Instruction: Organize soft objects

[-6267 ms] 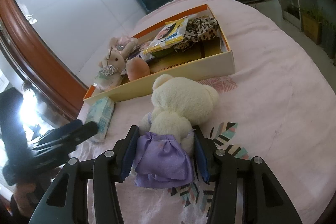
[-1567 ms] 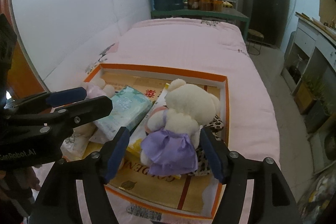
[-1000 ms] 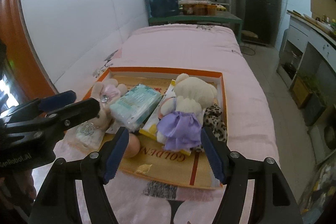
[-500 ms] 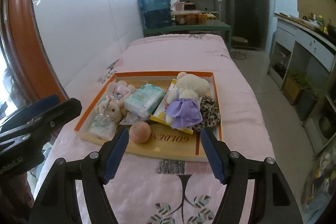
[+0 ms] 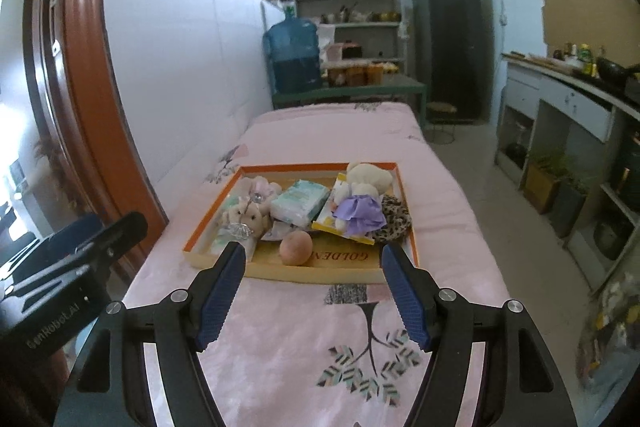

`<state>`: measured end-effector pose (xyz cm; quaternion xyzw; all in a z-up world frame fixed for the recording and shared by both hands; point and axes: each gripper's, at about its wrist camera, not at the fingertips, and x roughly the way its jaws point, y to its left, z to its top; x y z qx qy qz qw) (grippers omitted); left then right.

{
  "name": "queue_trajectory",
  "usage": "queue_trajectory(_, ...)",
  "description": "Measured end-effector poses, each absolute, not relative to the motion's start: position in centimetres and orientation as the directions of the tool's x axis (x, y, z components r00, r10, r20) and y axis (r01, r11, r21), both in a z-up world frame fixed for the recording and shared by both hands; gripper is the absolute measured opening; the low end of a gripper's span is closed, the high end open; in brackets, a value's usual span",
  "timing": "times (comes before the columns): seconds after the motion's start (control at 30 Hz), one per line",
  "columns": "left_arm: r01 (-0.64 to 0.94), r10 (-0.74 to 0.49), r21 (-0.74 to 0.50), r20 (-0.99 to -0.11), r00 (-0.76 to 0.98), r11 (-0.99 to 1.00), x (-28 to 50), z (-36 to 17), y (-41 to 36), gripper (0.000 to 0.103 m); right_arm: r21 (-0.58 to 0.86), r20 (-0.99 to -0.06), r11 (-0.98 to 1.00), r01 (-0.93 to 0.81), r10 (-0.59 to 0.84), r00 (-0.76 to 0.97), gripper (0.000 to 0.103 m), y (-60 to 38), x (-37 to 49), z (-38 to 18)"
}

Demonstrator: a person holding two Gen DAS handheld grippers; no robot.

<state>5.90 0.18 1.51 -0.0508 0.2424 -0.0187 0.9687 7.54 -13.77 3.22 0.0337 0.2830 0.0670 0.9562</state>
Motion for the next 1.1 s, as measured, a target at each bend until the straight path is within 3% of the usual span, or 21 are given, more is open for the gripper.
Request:
queue_trajectory(0.53,-0.048,0.023,-0.044,-0.452,0.892,0.998,-0.9,2.3,0.5,0.068,0.043,-0.495,0.997,-0.069,0.081,0.865,0.073,-11.5,1.0,4.5)
queue_trajectory(1.1,-0.059,0.038,-0.031,-0.467,0.883,0.998,-1.2,2.2,0.6,0.068,0.056,-0.498,0.995,-0.080,0.097,0.861,0.073,-11.3,0.9,4.3)
